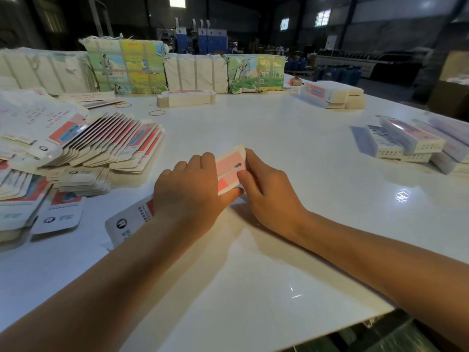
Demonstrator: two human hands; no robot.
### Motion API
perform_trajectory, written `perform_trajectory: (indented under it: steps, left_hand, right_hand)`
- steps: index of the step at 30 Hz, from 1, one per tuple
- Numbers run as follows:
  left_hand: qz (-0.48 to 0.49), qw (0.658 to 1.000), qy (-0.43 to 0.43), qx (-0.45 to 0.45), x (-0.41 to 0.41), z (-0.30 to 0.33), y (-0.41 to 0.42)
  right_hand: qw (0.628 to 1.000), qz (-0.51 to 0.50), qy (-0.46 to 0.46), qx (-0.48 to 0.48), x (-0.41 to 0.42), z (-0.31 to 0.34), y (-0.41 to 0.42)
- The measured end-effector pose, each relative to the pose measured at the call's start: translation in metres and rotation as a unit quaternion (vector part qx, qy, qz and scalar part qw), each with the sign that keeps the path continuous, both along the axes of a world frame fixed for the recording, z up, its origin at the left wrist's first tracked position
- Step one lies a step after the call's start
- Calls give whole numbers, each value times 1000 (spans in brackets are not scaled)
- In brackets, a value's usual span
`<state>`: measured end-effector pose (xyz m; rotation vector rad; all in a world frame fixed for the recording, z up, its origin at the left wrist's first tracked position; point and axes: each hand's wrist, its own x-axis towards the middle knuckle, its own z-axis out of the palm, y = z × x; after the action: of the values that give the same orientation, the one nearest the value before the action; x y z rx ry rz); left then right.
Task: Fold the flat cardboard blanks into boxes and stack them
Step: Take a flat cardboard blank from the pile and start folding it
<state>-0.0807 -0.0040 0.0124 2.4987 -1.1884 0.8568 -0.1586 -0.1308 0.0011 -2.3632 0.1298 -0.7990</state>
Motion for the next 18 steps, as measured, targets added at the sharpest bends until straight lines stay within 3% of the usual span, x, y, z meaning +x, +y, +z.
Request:
perform_trajectory:
  steps: [9, 14, 18]
  left_hand:
    - [-9, 999, -22, 27, 0, 1, 4]
    - [7, 999, 30, 26, 13, 6, 9]
    - [-30, 999, 19, 34, 13, 4, 11]
  right_hand:
    - [1000, 2, 8, -4, 1, -1, 0]
    - [998, 30, 39, 29, 4, 0, -7]
    - [993, 65, 54, -84, 4, -2, -15]
